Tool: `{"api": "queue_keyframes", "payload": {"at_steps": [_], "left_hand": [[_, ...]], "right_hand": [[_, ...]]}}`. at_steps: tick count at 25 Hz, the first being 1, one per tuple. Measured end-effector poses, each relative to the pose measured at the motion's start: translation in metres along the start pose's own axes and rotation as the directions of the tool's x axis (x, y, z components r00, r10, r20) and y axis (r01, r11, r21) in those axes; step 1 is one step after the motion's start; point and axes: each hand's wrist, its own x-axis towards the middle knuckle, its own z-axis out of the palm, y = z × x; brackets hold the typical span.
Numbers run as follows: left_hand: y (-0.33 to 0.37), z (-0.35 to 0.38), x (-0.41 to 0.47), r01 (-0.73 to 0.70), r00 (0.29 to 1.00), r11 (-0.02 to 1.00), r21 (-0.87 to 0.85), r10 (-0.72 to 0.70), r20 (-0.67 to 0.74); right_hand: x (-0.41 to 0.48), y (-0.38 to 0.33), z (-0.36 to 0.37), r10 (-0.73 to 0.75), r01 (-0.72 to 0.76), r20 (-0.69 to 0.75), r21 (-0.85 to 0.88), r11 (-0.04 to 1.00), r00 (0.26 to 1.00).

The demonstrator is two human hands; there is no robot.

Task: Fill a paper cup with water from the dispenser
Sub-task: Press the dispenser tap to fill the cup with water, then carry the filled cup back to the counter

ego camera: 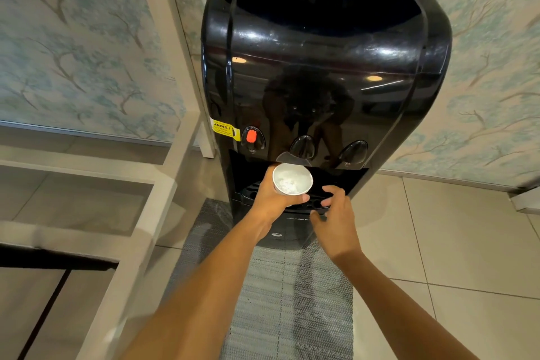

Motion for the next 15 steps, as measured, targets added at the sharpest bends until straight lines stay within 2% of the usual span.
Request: {"api": "queue_keyframes", "payload": {"at_steps": [3, 6, 15], "left_hand": [[-0.002, -0.007, -0.009, -0.018, 1.0, 1.0, -0.008, 0.019, 0.012], [-0.002, -0.015, -0.02, -0.04, 0.999, 0.999, -0.007, 0.04, 0.012], [0.012, -0.05, -0.054, -0.058, 0.996, 0.998, -0.027, 0.057, -0.067]], "right_hand": [[0.004, 0.001, 0.006, 0.072, -0.088, 0.145, 0.103, 0.991, 0.987], [0.002, -0.008, 0.014, 0.057, -0.102, 0.242, 0.178, 0.979, 0.969], [-0.015, -0.057, 0.039, -0.08, 0.01, 0.3, 0.228, 0.974, 0.951]]}}
